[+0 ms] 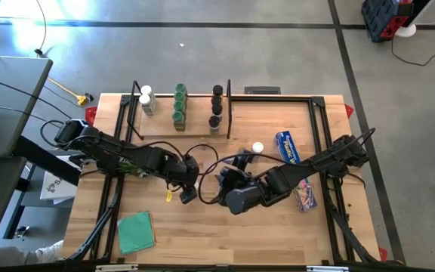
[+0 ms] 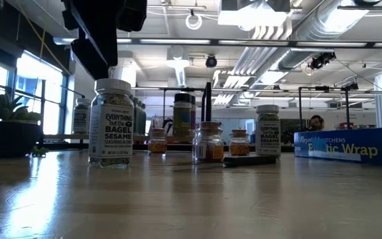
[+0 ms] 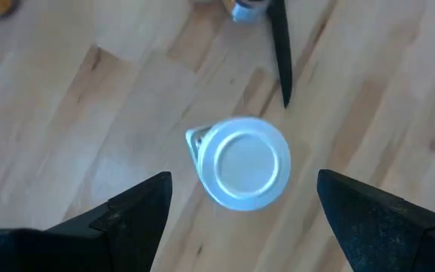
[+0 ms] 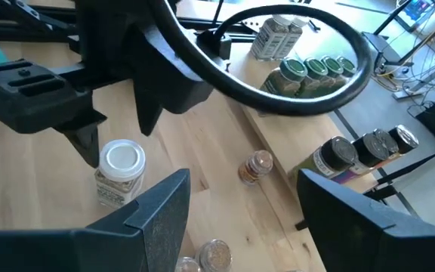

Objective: Shelf spices
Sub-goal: Put the white lid seasoning bottle on the shelf

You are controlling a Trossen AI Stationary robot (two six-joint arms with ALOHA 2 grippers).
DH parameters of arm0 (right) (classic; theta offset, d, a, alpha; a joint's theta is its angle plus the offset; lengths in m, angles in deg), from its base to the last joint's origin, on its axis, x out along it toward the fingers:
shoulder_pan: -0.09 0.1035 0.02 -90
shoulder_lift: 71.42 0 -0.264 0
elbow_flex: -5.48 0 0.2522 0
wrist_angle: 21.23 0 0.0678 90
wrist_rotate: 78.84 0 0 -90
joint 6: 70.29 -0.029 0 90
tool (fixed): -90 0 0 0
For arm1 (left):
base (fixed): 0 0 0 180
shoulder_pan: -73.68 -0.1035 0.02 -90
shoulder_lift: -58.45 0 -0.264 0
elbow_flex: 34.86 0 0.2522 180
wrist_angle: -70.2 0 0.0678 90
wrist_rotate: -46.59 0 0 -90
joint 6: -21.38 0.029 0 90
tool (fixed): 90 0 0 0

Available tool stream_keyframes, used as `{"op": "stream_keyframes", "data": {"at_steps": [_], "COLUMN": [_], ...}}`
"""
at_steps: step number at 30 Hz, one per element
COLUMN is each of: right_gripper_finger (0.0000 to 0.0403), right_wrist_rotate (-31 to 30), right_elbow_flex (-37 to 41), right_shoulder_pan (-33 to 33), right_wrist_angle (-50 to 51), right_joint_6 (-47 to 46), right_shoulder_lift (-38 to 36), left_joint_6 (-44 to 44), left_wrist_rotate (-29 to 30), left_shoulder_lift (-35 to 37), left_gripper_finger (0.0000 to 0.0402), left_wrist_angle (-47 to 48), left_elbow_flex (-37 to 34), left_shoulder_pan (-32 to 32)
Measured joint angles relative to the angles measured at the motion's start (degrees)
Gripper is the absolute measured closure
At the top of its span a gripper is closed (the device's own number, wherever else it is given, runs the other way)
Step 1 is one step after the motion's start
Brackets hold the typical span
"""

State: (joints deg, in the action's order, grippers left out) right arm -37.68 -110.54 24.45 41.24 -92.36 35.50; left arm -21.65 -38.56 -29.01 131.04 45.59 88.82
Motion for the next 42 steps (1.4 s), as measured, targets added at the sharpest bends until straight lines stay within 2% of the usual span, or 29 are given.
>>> {"op": "stream_keyframes", "data": {"at_steps": [6, 13, 20, 28, 32, 42], "right_gripper_finger": [0.0165, 0.0165, 0.0165, 0.0165, 0.0165, 0.0165], "right_wrist_rotate": [0.1, 0.9, 0.9, 0.8, 0.8, 0.9], "right_elbow_flex": [0.0, 0.0, 0.1, 0.1, 0.1, 0.1], "right_shoulder_pan": [0.0, 0.0, 0.0, 0.0, 0.0, 0.0], "right_wrist_angle": [0.1, 0.4, 0.9, 0.6, 0.6, 0.4], "right_joint_6": [0.0, 0.0, 0.0, -0.1, -0.2, -0.2], "right_shoulder_lift": [0.0, 0.0, 0.0, 0.0, 0.0, 0.0], "left_joint_6": [-1.3, -1.8, -2.0, -6.6, -6.9, -6.6], "left_wrist_rotate": [3.7, -0.7, 1.2, 1.4, 0.8, 0.1], "left_shoulder_lift": [-3.3, -7.9, -10.6, -10.8, -10.8, -10.7], "left_gripper_finger": [0.0076, 0.0076, 0.0076, 0.0079, 0.0103, 0.0208], "left_wrist_angle": [-2.5, -4.1, -5.5, -4.9, -4.8, -4.0], "left_elbow_flex": [0.0, 0.0, 0.0, 0.0, 0.0, 0.1], "left_shoulder_pan": [0.0, 0.1, -0.5, -1.9, -1.9, -1.0]}}
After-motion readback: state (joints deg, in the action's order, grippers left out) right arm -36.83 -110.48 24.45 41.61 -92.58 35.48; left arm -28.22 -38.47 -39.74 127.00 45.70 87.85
